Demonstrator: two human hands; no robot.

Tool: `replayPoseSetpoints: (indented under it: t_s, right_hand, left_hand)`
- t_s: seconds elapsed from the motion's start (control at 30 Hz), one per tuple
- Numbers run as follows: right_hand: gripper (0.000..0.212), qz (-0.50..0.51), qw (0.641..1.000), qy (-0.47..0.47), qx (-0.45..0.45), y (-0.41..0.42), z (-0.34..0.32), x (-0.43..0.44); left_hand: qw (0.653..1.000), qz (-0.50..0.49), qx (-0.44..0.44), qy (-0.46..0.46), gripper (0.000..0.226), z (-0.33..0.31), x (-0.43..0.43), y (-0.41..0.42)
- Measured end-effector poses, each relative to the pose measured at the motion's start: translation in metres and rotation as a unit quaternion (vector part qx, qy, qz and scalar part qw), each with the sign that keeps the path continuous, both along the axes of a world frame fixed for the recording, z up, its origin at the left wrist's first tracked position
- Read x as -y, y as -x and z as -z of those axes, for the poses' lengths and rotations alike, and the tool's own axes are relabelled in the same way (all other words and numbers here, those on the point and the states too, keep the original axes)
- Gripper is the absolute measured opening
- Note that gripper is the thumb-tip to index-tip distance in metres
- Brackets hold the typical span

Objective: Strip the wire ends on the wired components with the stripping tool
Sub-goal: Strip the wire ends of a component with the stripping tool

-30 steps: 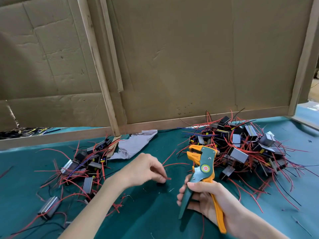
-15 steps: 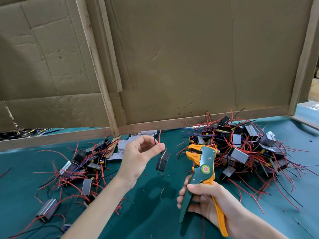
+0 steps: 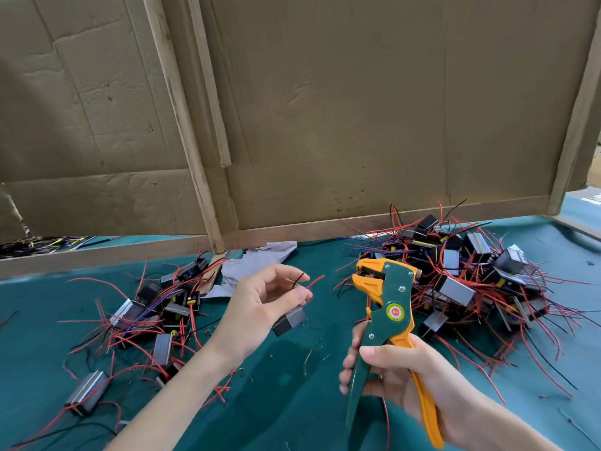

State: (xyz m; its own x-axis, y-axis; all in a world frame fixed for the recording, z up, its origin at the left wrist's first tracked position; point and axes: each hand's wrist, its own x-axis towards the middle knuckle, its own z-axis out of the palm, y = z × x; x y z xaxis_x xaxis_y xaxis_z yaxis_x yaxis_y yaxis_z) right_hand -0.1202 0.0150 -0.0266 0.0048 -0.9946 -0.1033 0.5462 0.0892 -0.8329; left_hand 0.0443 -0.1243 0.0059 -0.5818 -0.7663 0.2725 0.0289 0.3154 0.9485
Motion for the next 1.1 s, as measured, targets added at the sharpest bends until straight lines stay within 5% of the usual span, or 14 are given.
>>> replayPoseSetpoints:
  t_s: [0.27, 0.97, 1.1]
  right_hand:
    - [0.025, -0.046, 0.998, 0.008, -0.041, 0.001, -0.007, -0.006]
    - [0.017, -0.102, 0.982, 0.022, -0.158, -0.001, -0.004, -0.010]
    - [0.035, -0.093, 0.981, -0.012, -0.169, 0.001, -0.001, -0.011]
  left_hand:
    - [0.999, 0.036, 0.040, 0.004, 0.004, -0.006, -0.009, 0.000]
    - [0.993, 0.092, 0.071, 0.026, 0.020, -0.020, -0.015, -0.005]
    - [0.991, 0.101, 0.084, 0.039, 0.022, -0.020, -0.012, -0.006]
